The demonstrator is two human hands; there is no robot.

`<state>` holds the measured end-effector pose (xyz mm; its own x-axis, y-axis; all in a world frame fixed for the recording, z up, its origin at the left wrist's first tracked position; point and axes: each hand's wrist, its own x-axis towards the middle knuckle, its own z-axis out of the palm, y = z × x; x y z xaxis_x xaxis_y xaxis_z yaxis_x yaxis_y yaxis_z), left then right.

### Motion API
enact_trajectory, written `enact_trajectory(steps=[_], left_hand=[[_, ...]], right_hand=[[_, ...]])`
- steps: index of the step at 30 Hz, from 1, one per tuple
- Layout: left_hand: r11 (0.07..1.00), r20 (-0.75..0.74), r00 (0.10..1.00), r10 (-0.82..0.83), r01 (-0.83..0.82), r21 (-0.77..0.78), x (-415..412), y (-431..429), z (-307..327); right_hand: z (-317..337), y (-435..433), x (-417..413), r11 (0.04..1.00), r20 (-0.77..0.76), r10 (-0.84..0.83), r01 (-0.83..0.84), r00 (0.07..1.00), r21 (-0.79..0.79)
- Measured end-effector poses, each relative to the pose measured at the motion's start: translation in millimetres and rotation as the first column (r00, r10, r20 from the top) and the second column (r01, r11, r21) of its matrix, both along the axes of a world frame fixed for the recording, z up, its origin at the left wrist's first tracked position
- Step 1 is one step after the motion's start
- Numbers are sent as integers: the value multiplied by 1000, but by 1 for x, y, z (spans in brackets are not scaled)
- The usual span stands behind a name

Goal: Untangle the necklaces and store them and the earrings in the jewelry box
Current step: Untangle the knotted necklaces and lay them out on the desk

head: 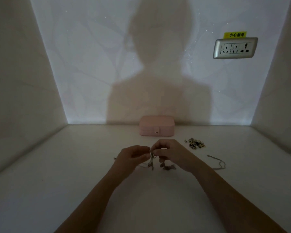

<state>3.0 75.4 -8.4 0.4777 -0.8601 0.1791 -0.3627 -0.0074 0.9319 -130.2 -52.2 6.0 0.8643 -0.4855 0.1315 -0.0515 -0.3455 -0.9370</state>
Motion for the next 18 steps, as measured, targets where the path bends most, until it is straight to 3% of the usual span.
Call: enact_trajectory(steps=[3,7,18], left_hand=[[997,-144,990,-1,-11,-77,-8,-3,-1],[998,-268,963,-9,-9,-67,-6,-3,-1],[998,-245,968,51,-56,-16,-7,-5,-5]], right_hand=[[0,3,1,1000,16,0,1,1000,-9],[4,6,1,998,46,-19,21,999,-55],[0,17,6,897,72,-101,122,992,-425]])
